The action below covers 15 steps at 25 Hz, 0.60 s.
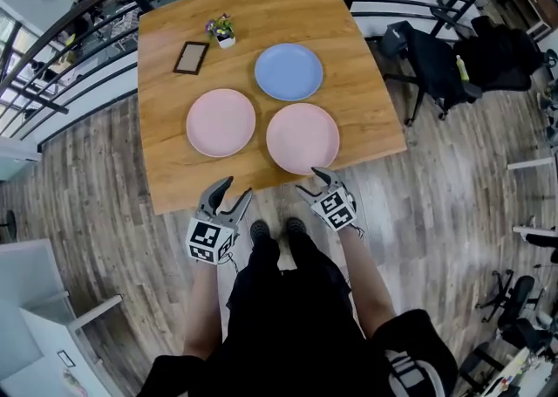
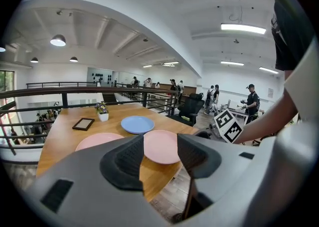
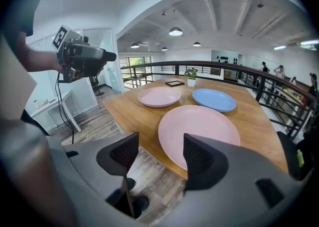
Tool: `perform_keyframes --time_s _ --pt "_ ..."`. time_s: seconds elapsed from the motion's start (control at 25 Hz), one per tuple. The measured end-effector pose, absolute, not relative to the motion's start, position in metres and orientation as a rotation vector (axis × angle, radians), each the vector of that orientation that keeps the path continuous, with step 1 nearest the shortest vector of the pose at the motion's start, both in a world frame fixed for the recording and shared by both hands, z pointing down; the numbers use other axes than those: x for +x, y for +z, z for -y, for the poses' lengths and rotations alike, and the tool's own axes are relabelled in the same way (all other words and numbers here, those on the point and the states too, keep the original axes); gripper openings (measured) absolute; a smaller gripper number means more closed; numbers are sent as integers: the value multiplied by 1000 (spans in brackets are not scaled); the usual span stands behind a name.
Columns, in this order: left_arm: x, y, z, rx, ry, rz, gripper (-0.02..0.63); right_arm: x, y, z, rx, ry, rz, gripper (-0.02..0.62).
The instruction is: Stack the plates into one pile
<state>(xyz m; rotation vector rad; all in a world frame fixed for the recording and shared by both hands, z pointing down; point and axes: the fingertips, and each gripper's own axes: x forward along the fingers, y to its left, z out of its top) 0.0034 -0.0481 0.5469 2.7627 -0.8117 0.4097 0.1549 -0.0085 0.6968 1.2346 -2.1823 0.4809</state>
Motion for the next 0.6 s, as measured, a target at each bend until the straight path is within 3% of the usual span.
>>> perform_keyframes --time_s 0.6 --pt "9 572 27 2677 438 909 219 166 747 14 1026 384 2118 270"
